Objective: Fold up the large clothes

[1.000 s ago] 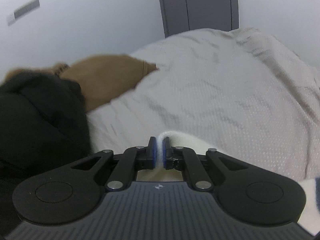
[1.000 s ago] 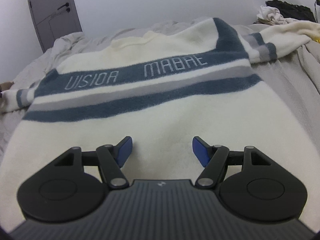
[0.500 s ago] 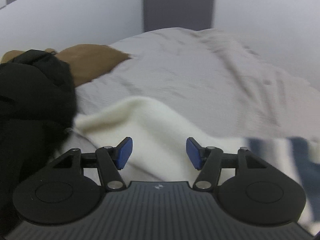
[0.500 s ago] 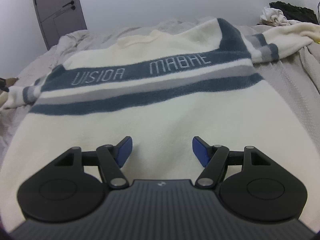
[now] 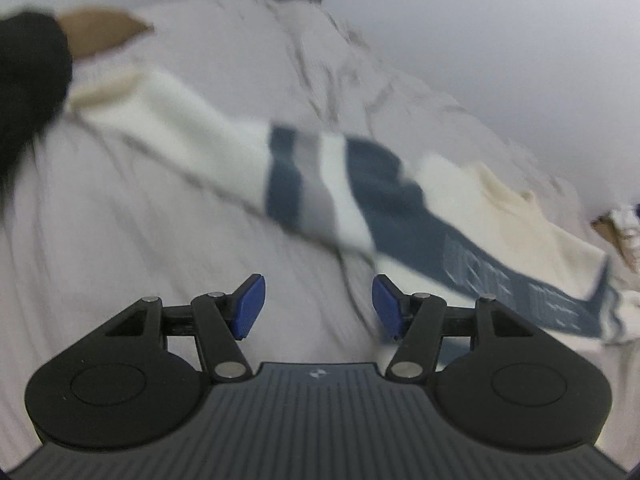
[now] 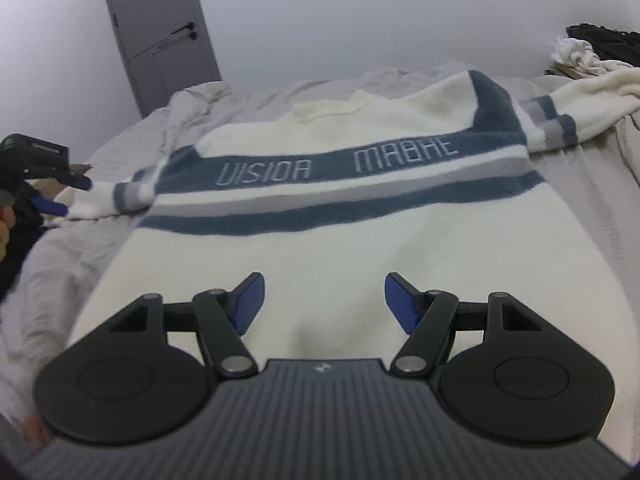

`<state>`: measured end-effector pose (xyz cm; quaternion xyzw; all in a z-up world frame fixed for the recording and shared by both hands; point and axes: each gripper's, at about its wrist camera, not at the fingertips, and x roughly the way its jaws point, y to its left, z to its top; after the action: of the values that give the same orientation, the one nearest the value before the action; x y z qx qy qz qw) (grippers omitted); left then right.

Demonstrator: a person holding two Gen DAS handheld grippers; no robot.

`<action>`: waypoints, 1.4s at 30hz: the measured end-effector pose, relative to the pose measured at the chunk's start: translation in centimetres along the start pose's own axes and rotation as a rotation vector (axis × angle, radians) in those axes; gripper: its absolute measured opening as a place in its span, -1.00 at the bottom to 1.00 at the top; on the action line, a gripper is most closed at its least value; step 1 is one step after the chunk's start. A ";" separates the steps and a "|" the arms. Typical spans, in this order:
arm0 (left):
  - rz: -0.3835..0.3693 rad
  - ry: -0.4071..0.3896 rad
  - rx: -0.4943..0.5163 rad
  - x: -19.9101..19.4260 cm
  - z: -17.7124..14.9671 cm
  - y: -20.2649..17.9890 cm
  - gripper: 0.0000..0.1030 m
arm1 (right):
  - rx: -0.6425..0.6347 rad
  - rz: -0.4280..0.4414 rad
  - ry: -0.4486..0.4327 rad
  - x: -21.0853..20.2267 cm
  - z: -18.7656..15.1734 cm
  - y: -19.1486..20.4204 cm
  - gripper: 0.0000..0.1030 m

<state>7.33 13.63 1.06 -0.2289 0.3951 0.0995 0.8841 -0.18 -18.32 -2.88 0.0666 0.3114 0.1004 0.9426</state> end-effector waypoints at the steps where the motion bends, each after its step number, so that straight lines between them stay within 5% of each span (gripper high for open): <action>1: -0.021 0.026 -0.031 -0.2 -0.8 0.0 0.26 | 0.003 0.009 0.002 -0.2 -0.1 0.0 0.33; 9: -0.141 0.175 -0.192 -1.3 -6.2 1.1 0.26 | 0.007 0.119 0.043 -1.7 -1.3 0.1 0.33; 21: -0.222 0.260 -0.245 -0.9 -11.4 1.7 0.26 | -0.100 0.465 0.164 -1.0 -3.8 5.1 0.32; 29: -0.228 0.285 -0.256 0.7 -11.7 2.1 0.26 | -0.232 0.423 0.299 2.1 -4.8 8.0 0.28; 34: -0.239 0.294 -0.262 1.3 -11.7 2.2 0.26 | -0.330 0.407 0.293 1.6 -5.3 9.5 -0.56; 42: -0.284 0.264 -0.259 0.8 -11.7 2.4 0.26 | -0.200 0.407 0.244 1.0 -3.0 6.6 -0.83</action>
<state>-0.66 10.11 -7.12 -0.4045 0.4551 -0.0067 0.7932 -2.15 -11.45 -4.60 0.0218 0.3912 0.3258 0.8604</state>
